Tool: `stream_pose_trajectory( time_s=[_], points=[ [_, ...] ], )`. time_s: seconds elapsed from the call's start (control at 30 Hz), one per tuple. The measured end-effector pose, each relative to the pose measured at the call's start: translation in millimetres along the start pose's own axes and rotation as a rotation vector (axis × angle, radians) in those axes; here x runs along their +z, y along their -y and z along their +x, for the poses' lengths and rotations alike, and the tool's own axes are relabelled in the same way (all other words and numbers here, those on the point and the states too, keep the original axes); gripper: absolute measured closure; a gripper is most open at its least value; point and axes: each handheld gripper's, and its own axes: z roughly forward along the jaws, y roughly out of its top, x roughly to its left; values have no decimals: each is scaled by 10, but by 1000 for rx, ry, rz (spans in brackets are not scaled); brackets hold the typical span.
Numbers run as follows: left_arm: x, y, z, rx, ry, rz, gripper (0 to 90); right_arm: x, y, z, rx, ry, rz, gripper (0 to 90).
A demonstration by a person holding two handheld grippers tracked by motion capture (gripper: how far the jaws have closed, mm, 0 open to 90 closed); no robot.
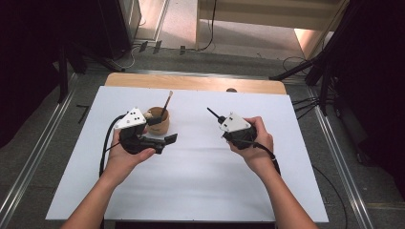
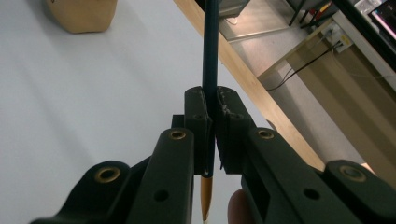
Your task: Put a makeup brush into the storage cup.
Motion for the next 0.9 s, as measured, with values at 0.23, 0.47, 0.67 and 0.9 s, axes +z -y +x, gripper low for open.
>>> stream_pose_trajectory(
  time_s=[0.23, 0.47, 0.67, 0.9],
  points=[
    [64, -56, -51, 24, 11, 7, 225, -20, -21, 39, -40, 17, -18, 851],
    [121, -99, -83, 31, 20, 20, 362, -31, -42, 92, -88, 12, -28, 852],
    [186, -146, -114, 37, 25, 30, 413, -29, -60, 123, -124, -1, -40, 852],
    [252, -203, -131, 30, 30, 46, 437, -33, -83, 184, -175, 9, -46, 852]
  ],
)
